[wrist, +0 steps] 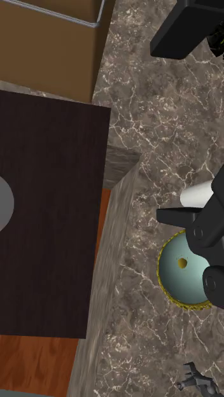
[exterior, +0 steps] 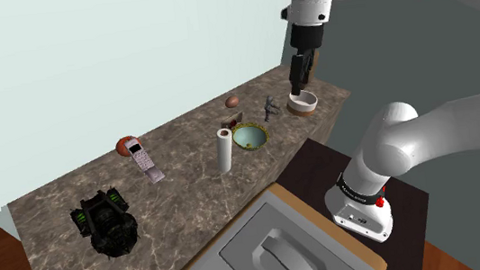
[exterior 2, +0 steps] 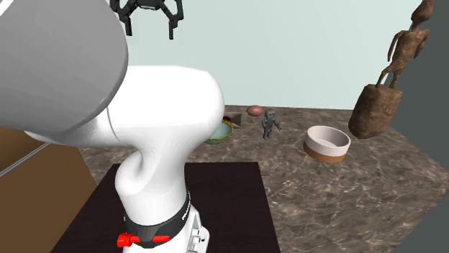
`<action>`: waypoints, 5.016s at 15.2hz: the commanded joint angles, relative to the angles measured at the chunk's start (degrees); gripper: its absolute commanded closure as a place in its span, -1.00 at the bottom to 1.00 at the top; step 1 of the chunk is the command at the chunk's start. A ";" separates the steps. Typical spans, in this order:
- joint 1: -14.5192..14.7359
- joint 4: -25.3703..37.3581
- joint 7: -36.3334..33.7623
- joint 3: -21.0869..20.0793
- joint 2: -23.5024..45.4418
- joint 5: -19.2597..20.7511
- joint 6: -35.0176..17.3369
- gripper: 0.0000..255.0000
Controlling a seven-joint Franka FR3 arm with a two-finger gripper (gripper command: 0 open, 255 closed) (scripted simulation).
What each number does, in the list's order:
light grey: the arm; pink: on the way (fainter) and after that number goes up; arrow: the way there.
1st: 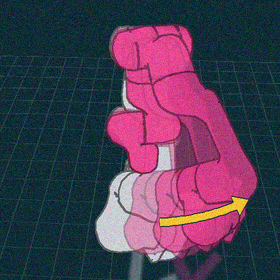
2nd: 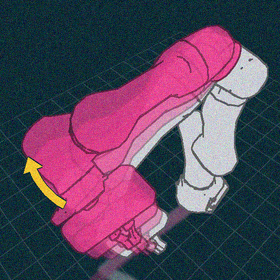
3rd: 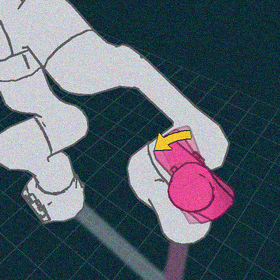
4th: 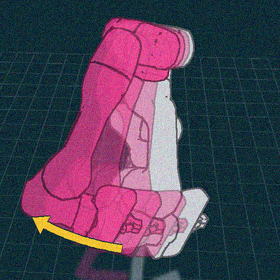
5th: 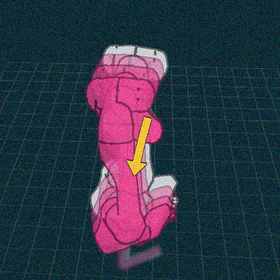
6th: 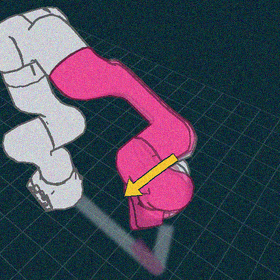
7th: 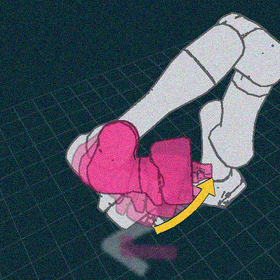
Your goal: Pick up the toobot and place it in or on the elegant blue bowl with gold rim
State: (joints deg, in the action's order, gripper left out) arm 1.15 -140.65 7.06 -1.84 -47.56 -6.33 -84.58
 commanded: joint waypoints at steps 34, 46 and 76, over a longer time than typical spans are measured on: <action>-9.35 5.18 39.45 25.97 52.90 2.40 -53.17 -1.00; -20.15 28.22 54.91 21.30 79.60 -11.82 -57.06 -1.00; -22.98 33.69 56.94 19.05 87.05 -14.18 -59.32 1.00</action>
State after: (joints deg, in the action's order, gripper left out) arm -21.89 -107.00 64.07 17.01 39.94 -20.72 -144.39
